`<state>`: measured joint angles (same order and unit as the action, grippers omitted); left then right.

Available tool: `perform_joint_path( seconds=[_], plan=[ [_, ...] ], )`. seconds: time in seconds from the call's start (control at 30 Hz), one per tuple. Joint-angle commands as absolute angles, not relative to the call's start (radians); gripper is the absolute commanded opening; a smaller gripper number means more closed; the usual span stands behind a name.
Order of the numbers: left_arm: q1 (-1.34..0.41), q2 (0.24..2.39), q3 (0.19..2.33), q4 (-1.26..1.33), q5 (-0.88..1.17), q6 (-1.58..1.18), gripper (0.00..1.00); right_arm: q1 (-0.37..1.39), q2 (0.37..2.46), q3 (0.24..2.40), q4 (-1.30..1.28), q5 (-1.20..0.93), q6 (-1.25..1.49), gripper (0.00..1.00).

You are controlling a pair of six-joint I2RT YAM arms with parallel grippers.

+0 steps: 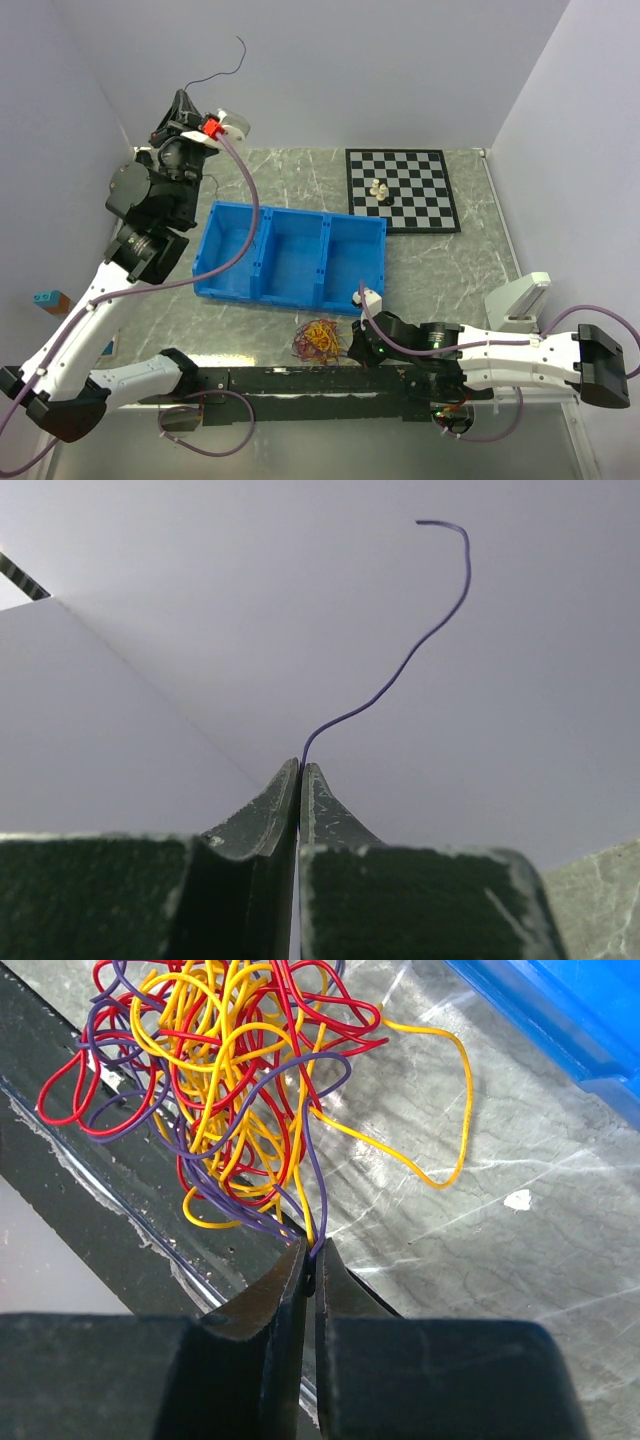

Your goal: Untangle the cables

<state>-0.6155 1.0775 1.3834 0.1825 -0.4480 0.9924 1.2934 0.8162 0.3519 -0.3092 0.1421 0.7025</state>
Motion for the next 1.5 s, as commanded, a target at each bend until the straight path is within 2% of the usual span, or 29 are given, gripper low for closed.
perform_joint_path(
  seconds=[0.0, 0.23, 0.3, 0.5, 0.8, 1.1, 1.23, 1.47],
  plan=[
    [-0.6, 1.071, 1.361, 0.25, -0.407, 0.937, 0.07, 1.302, 0.79, 0.354, -0.302, 0.164, 0.713, 0.09],
    [-0.598, 1.062, 1.295, 0.221, -0.405, 0.89, 0.06, 1.302, 0.784, 0.354, -0.305, 0.167, 0.715, 0.08],
    [-0.598, 1.052, 1.258, 0.2, -0.405, 0.83, 0.01, 1.304, 0.782, 0.353, -0.302, 0.164, 0.713, 0.08],
    [-0.597, 1.025, 1.146, 0.091, -0.422, 0.625, 0.01, 1.304, 0.793, 0.354, -0.295, 0.166, 0.709, 0.08],
    [-0.586, 0.965, 1.017, 0.002, -0.448, 0.517, 0.01, 1.304, 0.779, 0.353, -0.305, 0.164, 0.712, 0.08],
    [-0.586, 0.947, 0.922, -0.29, -0.496, 0.368, 0.01, 1.304, 0.79, 0.359, -0.308, 0.163, 0.713, 0.08],
    [-0.586, 0.916, 0.853, -0.308, -0.446, 0.342, 0.01, 1.304, 0.798, 0.36, -0.308, 0.164, 0.713, 0.08],
    [-0.586, 0.983, 0.778, -0.327, -0.483, 0.31, 0.01, 1.302, 0.801, 0.364, -0.316, 0.164, 0.719, 0.08]
  ],
)
